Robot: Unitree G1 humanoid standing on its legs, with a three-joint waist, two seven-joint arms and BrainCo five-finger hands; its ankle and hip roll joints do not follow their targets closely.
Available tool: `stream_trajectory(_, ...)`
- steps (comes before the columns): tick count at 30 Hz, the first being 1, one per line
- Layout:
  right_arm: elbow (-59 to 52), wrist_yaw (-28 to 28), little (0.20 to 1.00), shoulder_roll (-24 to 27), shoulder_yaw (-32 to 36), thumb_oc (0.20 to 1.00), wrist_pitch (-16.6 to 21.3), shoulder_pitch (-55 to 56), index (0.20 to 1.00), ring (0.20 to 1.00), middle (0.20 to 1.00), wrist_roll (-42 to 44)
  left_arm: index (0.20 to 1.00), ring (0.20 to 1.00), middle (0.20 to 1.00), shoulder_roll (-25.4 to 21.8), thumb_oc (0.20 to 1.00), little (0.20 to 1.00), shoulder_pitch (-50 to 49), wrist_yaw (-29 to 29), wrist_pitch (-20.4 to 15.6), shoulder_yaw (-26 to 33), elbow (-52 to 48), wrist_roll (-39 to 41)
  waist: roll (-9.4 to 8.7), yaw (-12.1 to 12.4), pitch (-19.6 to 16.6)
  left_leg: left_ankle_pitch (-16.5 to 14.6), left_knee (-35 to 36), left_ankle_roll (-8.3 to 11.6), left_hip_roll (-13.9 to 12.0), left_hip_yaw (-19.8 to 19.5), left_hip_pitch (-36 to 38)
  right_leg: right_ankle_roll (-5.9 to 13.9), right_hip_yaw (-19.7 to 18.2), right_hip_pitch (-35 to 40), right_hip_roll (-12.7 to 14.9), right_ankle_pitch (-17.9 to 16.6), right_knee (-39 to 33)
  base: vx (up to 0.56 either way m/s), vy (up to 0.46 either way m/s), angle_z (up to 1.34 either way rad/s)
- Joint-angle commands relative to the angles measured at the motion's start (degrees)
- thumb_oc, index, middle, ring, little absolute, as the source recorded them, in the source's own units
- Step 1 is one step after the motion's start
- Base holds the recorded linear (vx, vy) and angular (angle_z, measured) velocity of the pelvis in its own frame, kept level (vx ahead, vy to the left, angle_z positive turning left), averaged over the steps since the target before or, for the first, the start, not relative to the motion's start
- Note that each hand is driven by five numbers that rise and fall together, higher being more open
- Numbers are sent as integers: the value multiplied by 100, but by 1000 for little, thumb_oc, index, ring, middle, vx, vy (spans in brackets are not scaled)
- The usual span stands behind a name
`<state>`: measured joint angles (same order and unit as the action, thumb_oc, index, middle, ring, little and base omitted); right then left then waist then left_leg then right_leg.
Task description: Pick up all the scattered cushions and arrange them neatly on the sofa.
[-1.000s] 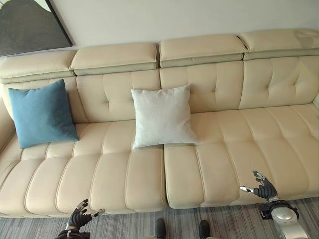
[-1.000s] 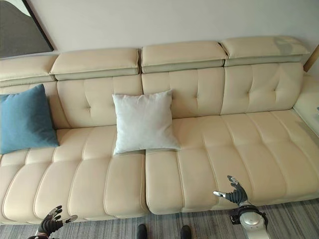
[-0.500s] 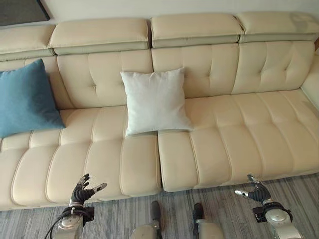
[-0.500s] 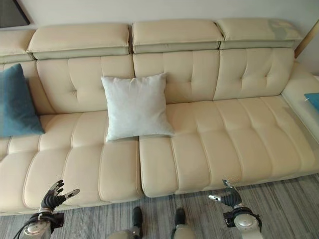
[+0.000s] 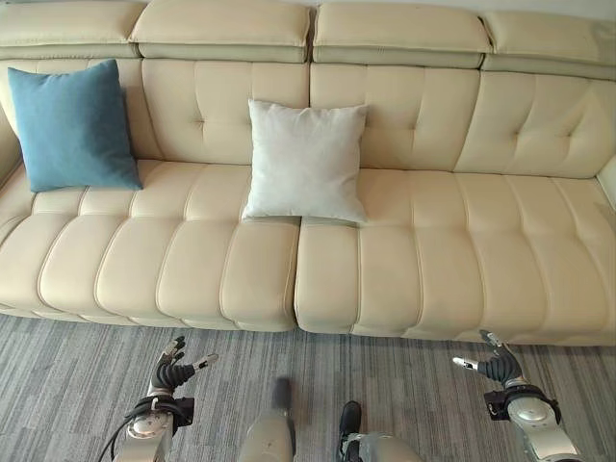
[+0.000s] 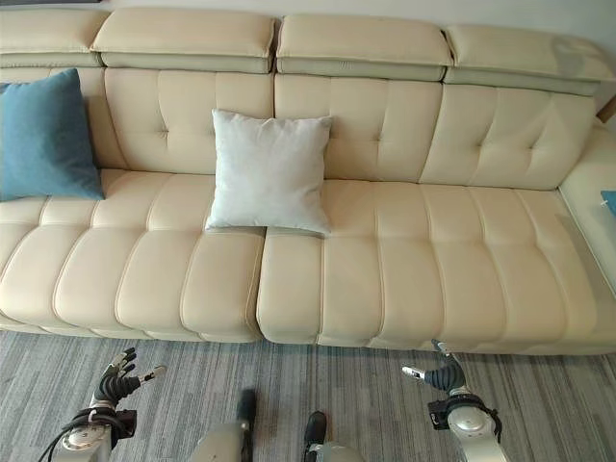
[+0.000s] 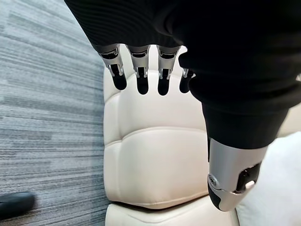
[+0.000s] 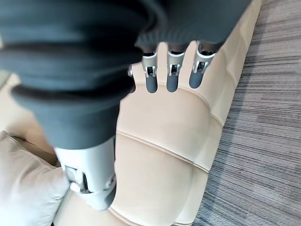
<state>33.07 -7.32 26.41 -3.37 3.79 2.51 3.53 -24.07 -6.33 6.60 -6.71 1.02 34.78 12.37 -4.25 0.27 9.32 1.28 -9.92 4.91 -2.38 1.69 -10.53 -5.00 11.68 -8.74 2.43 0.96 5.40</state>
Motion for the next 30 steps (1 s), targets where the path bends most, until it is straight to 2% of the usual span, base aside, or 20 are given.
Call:
stream_trajectory(1,-226,8,1000,115,162,1000,242,83,1000,1000,1000,179,1000,1000,1000,-101,1000,1000,-135,-67,-116,50,-273,-160,27,-60,-283,-397,227,-232,77,6,-103,857,-517,193,48,-58,-464,67,77,-16)
stream_trajectory(11,-232,119,1000,133,271,1000,241,226,1000,1000,1000,300,1000,1000,1000,-282,1000,1000,-107,-153,-81,-100,-455,-543,44,-169,-319,-481,422,-308,112,206,140,944,-710,264,142,-110,-418,40,85,-19)
stream_trajectory(15,-269,155,1000,94,236,1000,184,215,1000,1000,1000,249,1000,1000,1000,-381,1000,1000,-118,-220,-38,-152,-571,-667,34,-210,-272,-674,338,-451,197,409,179,1055,-1073,58,158,-198,-258,1,153,-46)
stream_trajectory(16,-307,143,1000,67,186,1000,170,113,1000,1000,1000,232,1000,1000,1000,-426,1000,1000,-120,-207,-35,-118,-668,-651,33,-207,-208,-721,301,-505,185,597,165,1109,-1203,-151,116,-226,-69,-52,98,-77)
stream_trajectory(18,-330,128,1000,40,145,1000,170,24,1000,1000,1000,228,1000,1000,1000,-446,1000,1000,-107,-183,-44,-93,-688,-639,22,-184,-195,-713,314,-523,165,737,144,1139,-1243,-298,104,-260,28,-64,58,-98)
stream_trajectory(19,-374,114,1000,23,125,1000,175,-35,1000,1000,1000,235,1000,1000,1000,-466,1000,1000,-96,-155,-46,-65,-708,-631,32,-165,-158,-756,305,-538,133,857,170,1169,-1183,-372,110,-257,122,-47,19,-107)
stream_trajectory(21,-490,87,1000,-55,83,1000,209,-114,1000,1000,1000,260,1000,1000,1000,-479,1000,1000,-95,-121,-53,-24,-742,-600,23,-99,-145,-803,337,-541,43,1179,243,1205,-834,-411,216,-241,151,25,-30,-113)
stream_trajectory(22,-543,60,1000,-81,45,1000,232,-146,1000,1000,1000,230,1000,1000,1000,-473,1000,1000,-98,-96,-53,12,-734,-583,-5,-47,-133,-814,351,-514,-34,1381,331,1200,-415,-502,317,-280,250,151,-37,-117)
stream_trajectory(23,-556,48,1000,-71,14,1000,204,-183,1000,1000,1000,181,1000,1000,1000,-475,1000,1000,-135,-91,-40,36,-746,-583,51,33,-136,-978,340,-468,-150,1437,464,1239,59,-517,452,-149,438,125,-34,-112)
stream_trajectory(24,-556,48,1000,-71,14,1000,203,-183,1000,1000,1000,181,1000,1000,1000,-475,1000,1000,-135,-91,-40,37,-746,-583,52,33,-134,-980,338,-468,-150,1436,465,1239,60,-516,452,-148,440,121,-103,-115)
stream_trajectory(25,-695,11,1000,-107,-60,1000,233,-192,1000,1000,1000,146,1000,1000,1000,-467,1000,1000,-176,-92,-21,70,-783,-586,57,145,-131,-986,279,-429,-306,1714,560,1145,1040,-508,740,-59,624,87,-197,-152)
stream_trajectory(26,-763,19,1000,-119,-50,1000,216,-136,1000,1000,1000,126,1000,1000,1000,-432,1000,1000,-180,-117,-15,36,-766,-617,34,52,-144,-1039,225,-438,-333,1754,624,1137,966,-536,703,17,650,146,-227,-147)
stream_trajectory(27,-778,35,1000,-110,-56,1000,215,-81,1000,1000,1000,119,1000,1000,1000,-400,1000,1000,-209,-138,-33,22,-744,-659,20,19,-160,-1129,130,-459,-343,1831,687,1124,803,-501,649,59,575,125,-122,-126)
stream_trajectory(28,-779,35,1000,-109,-55,1000,214,-80,1000,1000,1000,119,1000,1000,1000,-400,1000,1000,-209,-138,-33,21,-744,-659,21,24,-158,-1132,128,-459,-345,1835,689,1123,799,-500,646,59,574,178,-168,-47)
stream_trajectory(29,-793,31,1000,-79,-31,1000,231,-17,1000,1000,1000,165,1000,1000,1000,-277,1000,1000,-248,-191,-37,-32,-701,-658,21,-43,-166,-1246,-209,-432,-418,1921,737,1026,582,-385,530,112,400,164,-222,-33)
stream_trajectory(30,-784,-5,1000,-70,-17,1000,253,19,1000,1000,1000,173,1000,1000,1000,-212,1000,1000,-228,-197,-28,-102,-703,-654,21,-81,-141,-1221,-529,-391,-498,1933,661,965,494,-310,462,139,318,211,-324,-39)
